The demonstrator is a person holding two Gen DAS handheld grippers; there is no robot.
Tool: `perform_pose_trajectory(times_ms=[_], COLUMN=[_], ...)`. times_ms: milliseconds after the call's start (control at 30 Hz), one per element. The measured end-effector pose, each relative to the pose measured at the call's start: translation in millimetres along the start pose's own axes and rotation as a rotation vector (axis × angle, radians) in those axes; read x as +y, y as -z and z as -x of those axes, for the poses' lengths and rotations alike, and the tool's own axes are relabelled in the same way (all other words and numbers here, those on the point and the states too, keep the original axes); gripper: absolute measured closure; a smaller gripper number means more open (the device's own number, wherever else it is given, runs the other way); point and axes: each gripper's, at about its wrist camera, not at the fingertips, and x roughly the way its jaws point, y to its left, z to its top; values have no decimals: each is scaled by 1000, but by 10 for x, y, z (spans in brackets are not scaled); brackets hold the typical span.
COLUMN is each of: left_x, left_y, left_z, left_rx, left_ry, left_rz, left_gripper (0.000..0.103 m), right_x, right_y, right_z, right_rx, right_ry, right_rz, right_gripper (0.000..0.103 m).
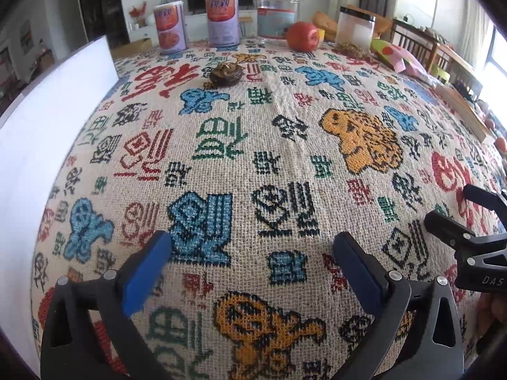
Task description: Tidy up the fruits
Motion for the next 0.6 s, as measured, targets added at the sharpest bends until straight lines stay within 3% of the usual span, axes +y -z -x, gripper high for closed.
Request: perform_pose_trajectory(times_ms=[500,600], left_x=[3,27], left_y=[-1,-47], left_z=[13,-6], left_rx=[0,24], left_ry=[1,44], left_rz=[1,-8], left_gripper=[0,1], right_x=[0,-2], right_y=[-2,-2], right_z=[6,4], right_rx=[0,0], right_ry=[-1,-1], right_rz=[0,0], right_gripper=[0,0])
